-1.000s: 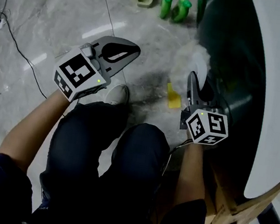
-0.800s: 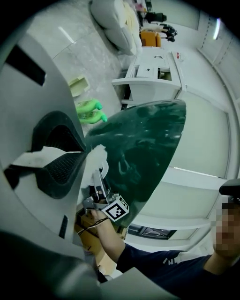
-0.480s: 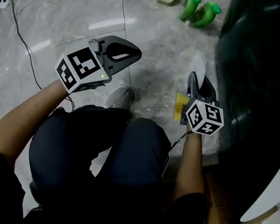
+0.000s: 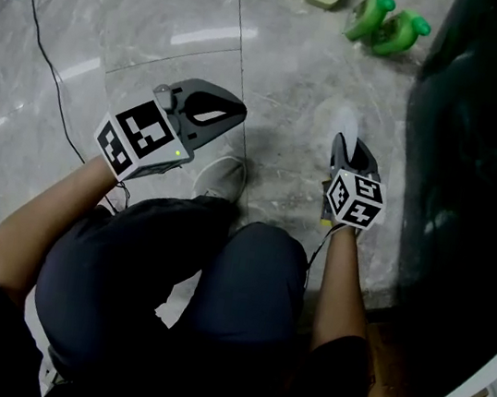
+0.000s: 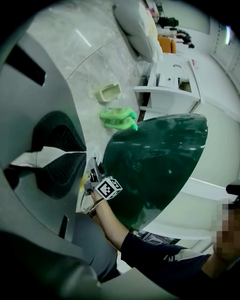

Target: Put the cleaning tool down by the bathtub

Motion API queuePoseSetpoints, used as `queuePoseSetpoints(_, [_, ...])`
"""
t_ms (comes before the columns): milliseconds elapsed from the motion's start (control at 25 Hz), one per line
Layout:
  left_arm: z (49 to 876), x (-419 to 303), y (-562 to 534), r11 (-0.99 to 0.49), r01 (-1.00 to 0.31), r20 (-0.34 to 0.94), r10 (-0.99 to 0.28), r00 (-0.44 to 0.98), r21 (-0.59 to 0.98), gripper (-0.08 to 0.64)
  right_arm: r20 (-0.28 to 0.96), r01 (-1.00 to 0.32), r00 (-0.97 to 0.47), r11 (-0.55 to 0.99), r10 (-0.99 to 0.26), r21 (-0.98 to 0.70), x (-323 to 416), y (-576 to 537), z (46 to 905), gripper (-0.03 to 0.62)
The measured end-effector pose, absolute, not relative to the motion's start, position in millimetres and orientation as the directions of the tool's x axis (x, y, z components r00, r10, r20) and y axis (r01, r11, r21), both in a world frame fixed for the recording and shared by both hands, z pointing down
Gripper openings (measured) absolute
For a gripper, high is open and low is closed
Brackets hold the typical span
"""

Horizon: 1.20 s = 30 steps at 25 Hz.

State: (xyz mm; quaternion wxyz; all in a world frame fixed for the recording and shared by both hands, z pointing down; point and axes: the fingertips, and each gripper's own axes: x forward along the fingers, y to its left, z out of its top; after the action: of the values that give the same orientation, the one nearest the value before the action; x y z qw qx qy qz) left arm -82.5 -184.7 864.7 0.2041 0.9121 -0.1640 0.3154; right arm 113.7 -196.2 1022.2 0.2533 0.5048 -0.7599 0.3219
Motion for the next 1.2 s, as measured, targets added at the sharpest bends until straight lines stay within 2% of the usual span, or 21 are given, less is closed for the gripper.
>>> queuePoseSetpoints(440, [882, -89, -175, -0.848, -0.443, 0.633, -0.177, 0.754, 0.29, 0.034, 0.765, -0.935, -0.321, 0.318, -0.558, -0.159, 103, -192, 1070, 0.094])
queuePoseSetpoints(720, [892, -90, -167, -0.842, -0.445, 0.627, -0.173, 0.759, 0.306, 0.034, 0.772, -0.926, -0.298, 0.365, -0.561, -0.093, 94, -191, 1073, 0.094])
queuePoseSetpoints(1200, [886, -80, -171, -0.846, -0.446, 0.615, -0.191, 0.765, 0.291, 0.034, 0.784, -0.927, -0.292, 0.364, -0.547, -0.091, 94, -189, 1073, 0.101])
